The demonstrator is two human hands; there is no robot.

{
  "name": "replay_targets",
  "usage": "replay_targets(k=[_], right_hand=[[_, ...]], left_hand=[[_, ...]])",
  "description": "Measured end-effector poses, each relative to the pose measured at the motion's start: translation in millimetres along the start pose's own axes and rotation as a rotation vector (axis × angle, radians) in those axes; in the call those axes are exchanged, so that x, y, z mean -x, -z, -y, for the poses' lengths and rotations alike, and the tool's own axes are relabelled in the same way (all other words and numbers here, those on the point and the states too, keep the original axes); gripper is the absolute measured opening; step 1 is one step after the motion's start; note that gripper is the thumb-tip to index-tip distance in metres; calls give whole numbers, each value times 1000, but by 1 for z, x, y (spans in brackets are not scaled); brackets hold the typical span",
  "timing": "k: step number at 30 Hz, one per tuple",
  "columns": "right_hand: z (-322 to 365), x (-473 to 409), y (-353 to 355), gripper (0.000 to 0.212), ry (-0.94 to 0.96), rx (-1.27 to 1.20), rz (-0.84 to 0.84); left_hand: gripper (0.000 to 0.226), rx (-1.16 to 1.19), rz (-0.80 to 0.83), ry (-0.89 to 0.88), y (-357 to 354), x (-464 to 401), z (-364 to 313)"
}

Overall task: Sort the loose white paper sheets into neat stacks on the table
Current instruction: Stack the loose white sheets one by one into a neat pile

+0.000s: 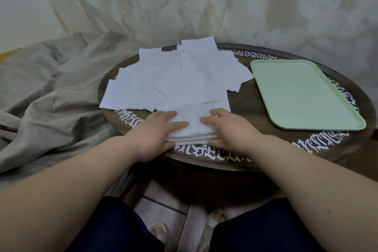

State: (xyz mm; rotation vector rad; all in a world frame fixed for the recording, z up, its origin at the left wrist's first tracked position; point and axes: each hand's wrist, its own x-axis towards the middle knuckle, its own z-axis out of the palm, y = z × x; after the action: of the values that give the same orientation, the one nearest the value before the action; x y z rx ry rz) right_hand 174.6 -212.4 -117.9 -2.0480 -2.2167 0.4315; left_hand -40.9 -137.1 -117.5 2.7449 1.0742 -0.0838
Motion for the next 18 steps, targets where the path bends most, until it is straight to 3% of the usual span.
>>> replay_targets(k=[5, 9, 11, 14, 18], right_hand=[[0, -9, 0, 61, -16, 24, -37], [2, -6, 1, 80, -30, -28, -55], [3, -6, 0, 84, -26, -37, 33], [4, -3, 0, 81, -33, -62, 163], [4, 1, 5, 68, -34, -121, 132]], left_hand=[[58, 16, -62, 22, -3, -11, 0], [53, 170, -27, 96, -5, -10, -2], [52, 171, 39, 96, -6, -10, -2], [49, 201, 87, 89, -5, -9, -1], [45, 210, 64, 71, -2, -5, 0]])
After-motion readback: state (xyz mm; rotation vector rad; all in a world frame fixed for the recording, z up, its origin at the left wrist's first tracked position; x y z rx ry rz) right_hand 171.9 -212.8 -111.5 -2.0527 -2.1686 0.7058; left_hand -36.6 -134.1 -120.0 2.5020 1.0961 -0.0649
